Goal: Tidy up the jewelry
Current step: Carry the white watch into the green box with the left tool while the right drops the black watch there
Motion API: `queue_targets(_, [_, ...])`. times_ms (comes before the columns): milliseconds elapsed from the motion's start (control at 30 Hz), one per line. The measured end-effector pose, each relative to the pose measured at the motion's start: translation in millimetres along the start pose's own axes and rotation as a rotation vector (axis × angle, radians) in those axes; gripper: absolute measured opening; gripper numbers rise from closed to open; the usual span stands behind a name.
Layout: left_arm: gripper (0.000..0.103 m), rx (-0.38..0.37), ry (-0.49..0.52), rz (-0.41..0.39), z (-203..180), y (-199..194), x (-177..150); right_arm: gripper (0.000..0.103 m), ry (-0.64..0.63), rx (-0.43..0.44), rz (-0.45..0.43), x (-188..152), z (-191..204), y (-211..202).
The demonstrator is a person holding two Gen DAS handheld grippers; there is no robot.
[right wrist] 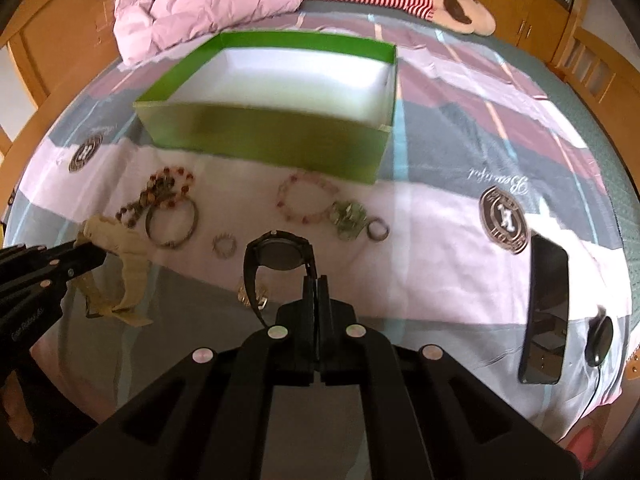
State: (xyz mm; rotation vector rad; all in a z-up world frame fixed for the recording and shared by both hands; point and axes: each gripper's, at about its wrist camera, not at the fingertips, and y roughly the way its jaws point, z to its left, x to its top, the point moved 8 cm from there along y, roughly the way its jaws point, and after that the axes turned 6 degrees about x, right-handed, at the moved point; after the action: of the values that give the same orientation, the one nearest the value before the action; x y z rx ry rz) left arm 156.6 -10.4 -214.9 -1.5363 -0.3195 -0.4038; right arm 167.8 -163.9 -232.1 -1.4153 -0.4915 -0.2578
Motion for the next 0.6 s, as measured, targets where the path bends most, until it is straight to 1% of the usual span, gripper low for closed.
queue_targets(133, [0.008,-0.001,0.002,0.014,0,6,-3,0.002,0.001,0.011,0.010,-4,3,3])
queue_targets(267, [0.008,-0.008,0.007,-0.014,-1,-1,12,0.002,0.005,0.019,-0.030,12,1,-9])
queue_targets(367, [0.008,-0.031,0.012,-0.051,-4,-14,37,0.002,0.013,0.028,-0.090,39,-3,-27])
queue_targets(433, [0.008,-0.047,0.010,-0.087,-5,-26,61,0.002,0.017,0.021,-0.142,64,-7,-41])
queue_targets(500, [0.008,-0.043,0.014,-0.142,-7,-40,91,0.002,0.025,0.015,-0.201,91,-12,-55])
queue_targets(533, [0.008,-0.044,0.012,-0.158,-7,-44,103,0.002,0.034,0.008,-0.254,115,-16,-67])
queue_targets(600, [0.008,-0.056,0.007,-0.182,-10,-50,128,0.002,0.045,0.011,-0.296,140,-22,-72])
